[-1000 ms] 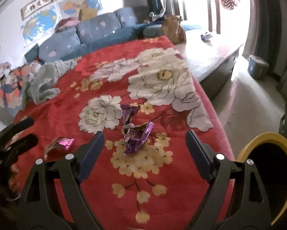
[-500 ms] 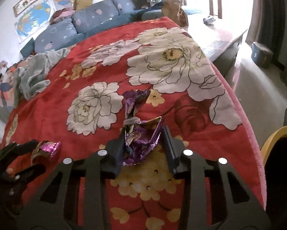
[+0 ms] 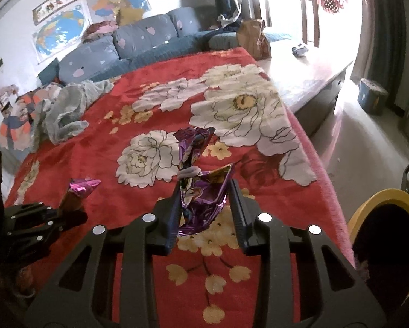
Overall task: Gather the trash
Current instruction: 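Grasp a purple foil wrapper with the right gripper while the left gripper grasps a brown wrapper, then carry the purple wrapper and brown wrapper over the yellow bin with both tools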
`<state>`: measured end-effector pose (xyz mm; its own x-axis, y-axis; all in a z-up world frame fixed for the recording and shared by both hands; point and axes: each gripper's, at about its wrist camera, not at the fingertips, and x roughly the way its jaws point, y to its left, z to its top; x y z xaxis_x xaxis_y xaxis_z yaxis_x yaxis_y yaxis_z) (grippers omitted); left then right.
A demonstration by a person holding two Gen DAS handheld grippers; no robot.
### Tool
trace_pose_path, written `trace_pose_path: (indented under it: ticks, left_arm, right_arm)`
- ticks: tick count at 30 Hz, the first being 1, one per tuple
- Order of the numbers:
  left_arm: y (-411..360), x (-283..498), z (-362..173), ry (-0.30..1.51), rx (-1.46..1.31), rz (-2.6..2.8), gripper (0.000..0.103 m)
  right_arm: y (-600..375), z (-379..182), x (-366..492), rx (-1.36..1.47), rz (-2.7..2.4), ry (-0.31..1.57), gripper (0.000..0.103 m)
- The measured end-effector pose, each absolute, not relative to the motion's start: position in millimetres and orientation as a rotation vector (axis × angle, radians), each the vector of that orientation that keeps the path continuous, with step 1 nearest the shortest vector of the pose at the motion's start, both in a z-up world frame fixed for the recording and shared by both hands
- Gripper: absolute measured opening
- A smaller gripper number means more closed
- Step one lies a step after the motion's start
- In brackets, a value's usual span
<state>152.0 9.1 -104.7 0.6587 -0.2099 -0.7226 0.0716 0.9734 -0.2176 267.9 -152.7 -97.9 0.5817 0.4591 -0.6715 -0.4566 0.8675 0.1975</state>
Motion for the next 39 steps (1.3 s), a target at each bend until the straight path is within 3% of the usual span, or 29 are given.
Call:
trace_pose_path:
  ticks: [15,39]
  left_arm:
    - [-47.6,162.8,-63.3,0.754,-0.129,-0.281,0.012]
    - [-129.3,176.2,-46.7,0.72,-0.069,-0.431,0.012]
  right_arm:
    - [-220.0,-71.6,262.5,0.101,0.442,0.722,0.027]
    - [-301.6,-62.4,249.3,0.214,0.296,0.675,0.027]
